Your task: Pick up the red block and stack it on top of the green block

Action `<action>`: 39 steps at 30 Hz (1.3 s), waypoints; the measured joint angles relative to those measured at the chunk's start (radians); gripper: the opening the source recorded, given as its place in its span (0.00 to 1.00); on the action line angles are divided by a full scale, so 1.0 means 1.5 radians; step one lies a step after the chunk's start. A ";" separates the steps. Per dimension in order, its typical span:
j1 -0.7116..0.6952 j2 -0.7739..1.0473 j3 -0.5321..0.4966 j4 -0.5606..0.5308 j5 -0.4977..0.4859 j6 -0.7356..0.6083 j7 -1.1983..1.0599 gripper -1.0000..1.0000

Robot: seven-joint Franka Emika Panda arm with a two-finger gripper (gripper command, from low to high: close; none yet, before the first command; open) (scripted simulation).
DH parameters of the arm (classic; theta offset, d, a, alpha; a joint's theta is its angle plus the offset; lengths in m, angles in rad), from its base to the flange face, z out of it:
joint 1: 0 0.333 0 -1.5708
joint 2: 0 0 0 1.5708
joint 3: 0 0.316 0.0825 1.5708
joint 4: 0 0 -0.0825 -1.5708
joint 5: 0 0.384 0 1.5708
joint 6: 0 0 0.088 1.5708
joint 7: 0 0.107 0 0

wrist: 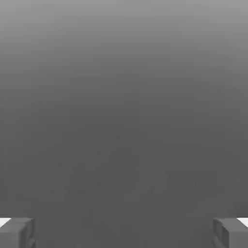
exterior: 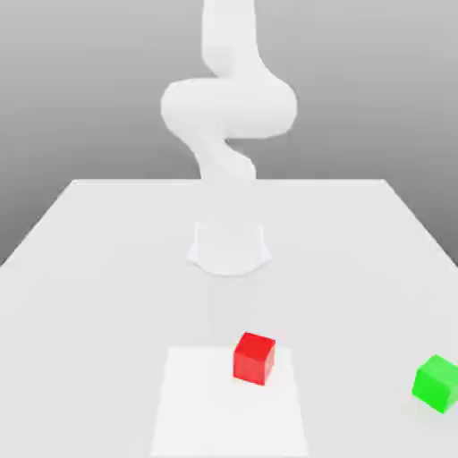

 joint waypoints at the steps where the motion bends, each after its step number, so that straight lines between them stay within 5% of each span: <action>1: -0.004 0.023 0.009 -0.019 0.000 0.016 0.016 0.50; 17: -0.039 0.417 0.102 -0.317 0.014 0.287 0.264 0.50; 24: -0.005 0.597 0.049 -0.316 -0.073 0.433 0.348 0.50; 25: 0.008 0.618 0.033 -0.314 -0.082 0.450 0.354 0.00; 32: 0.011 0.621 0.030 -0.313 -0.085 0.454 0.357 0.00; 39: 0.004 0.472 0.061 -0.335 0.005 0.328 0.292 0.00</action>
